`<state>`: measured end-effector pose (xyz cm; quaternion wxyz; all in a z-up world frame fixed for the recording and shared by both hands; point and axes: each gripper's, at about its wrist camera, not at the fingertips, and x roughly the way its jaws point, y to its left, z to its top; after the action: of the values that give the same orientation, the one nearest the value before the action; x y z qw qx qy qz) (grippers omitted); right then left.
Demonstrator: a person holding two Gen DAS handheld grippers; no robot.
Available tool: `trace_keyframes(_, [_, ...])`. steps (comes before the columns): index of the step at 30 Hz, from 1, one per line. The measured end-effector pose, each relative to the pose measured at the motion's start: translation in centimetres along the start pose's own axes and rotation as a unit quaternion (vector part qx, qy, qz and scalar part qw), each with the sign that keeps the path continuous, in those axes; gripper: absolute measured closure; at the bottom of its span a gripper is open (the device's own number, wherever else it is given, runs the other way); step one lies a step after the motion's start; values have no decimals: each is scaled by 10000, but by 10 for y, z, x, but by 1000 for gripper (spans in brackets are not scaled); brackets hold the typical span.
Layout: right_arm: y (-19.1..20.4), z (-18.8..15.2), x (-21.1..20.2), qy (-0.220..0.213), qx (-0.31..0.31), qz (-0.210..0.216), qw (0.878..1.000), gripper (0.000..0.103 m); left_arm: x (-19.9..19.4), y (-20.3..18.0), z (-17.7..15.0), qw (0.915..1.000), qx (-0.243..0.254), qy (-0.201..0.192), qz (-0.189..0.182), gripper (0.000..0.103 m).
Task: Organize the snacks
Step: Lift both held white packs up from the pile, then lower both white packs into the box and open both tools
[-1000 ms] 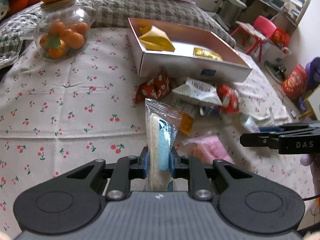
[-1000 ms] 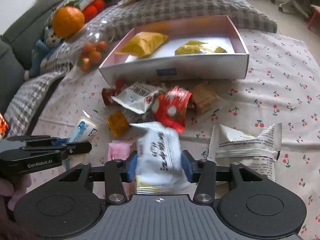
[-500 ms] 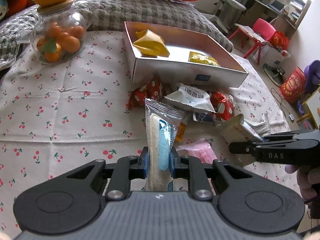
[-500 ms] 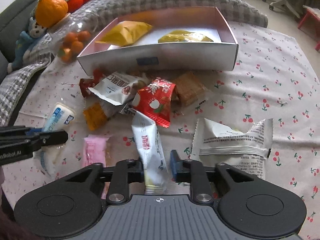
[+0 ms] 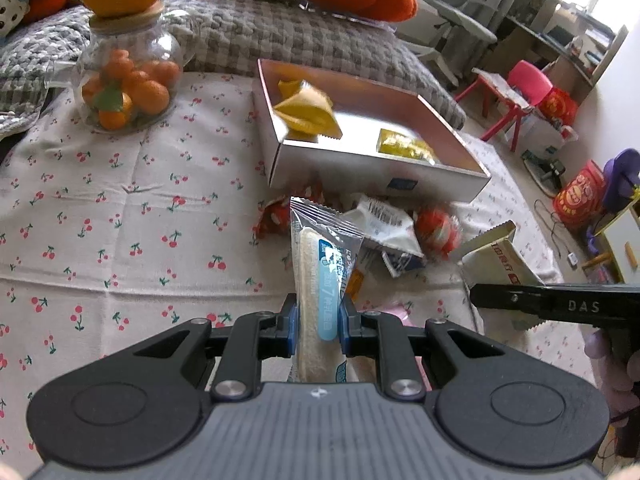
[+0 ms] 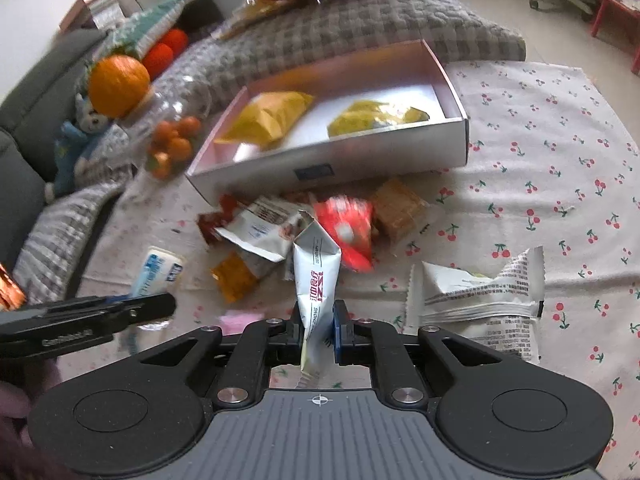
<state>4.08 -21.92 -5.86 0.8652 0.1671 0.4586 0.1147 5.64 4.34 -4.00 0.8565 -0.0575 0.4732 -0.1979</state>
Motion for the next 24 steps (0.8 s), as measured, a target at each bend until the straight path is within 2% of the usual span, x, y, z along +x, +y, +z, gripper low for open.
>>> trace_keyframes(7, [1,13,-15,-211,146,118,9996,91,-7,-10,19,9997,60,-240,-75,86])
trace_keyframes(12, [-8,38,-19,-430,346,50,9985,91,-3,-17,43,9990,84,-416,-101,86])
trace_keyframes(18, [-20,75,-17,-722,496,-5,9962,91,20,-27,81,9986,-88,-467,-233,86])
trace_keyframes(24, [-31,110,0,-863,482,-106,9950,91,49,-39,112,9986,-35,-519,-132,86])
